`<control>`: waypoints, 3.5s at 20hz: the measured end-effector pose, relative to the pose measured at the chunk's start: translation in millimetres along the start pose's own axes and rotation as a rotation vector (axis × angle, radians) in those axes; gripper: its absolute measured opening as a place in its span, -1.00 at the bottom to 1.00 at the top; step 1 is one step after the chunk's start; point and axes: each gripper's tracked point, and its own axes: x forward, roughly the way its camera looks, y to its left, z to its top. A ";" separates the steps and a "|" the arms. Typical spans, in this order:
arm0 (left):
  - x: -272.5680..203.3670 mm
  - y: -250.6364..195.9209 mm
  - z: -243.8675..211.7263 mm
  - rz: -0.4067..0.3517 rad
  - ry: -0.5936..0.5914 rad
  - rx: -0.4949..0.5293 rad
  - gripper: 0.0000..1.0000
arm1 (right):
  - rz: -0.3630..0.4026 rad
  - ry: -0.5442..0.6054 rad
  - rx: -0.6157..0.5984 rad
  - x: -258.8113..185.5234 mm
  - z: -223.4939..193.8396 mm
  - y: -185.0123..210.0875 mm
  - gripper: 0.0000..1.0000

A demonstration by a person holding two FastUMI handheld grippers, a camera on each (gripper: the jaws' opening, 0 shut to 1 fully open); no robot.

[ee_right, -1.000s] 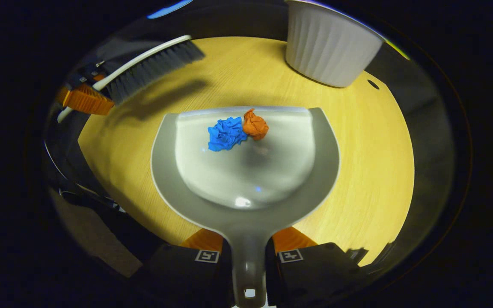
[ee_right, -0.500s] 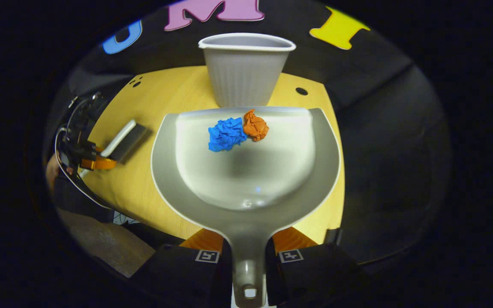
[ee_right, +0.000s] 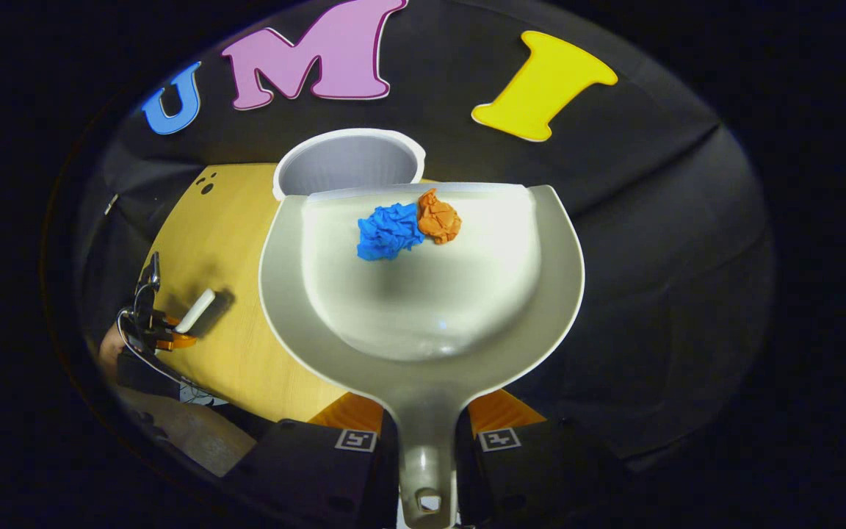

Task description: Pick up the small broom and dustpan from the desktop, sweep the trash into the dustpan with the broom, and then empty the trash into the garbage bin.

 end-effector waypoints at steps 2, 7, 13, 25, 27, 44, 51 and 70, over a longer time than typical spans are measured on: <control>0.3 1.7 -0.9 0.004 0.001 0.006 -0.53 | -0.005 0.011 -0.008 5.6 22.1 -0.1 -0.30; 2.6 2.0 -2.7 0.001 0.000 0.014 -0.53 | -0.067 0.104 -0.125 27.2 61.0 -2.9 -0.29; 5.8 3.7 -5.4 -0.010 -0.001 0.015 -0.53 | -0.095 0.287 -0.256 36.2 87.7 5.3 -0.30; 5.3 9.5 -7.2 0.001 -0.015 -0.020 -0.53 | -0.103 0.422 -0.383 45.0 100.3 16.3 -0.29; 5.7 9.4 -8.1 0.009 -0.013 -0.013 -0.53 | -0.093 0.401 -0.383 43.3 99.9 14.8 -0.29; 2.6 21.3 3.2 0.091 -0.010 0.002 -0.53 | 0.146 0.026 -0.284 -31.5 -16.4 78.3 -0.30; 1.7 38.6 5.6 0.175 -0.004 -0.015 -0.53 | 0.228 0.082 -0.201 46.9 -127.8 178.7 -0.30; 14.0 70.1 6.3 0.255 0.001 -0.062 -0.50 | 0.158 0.134 -0.082 213.9 -207.2 257.2 -0.28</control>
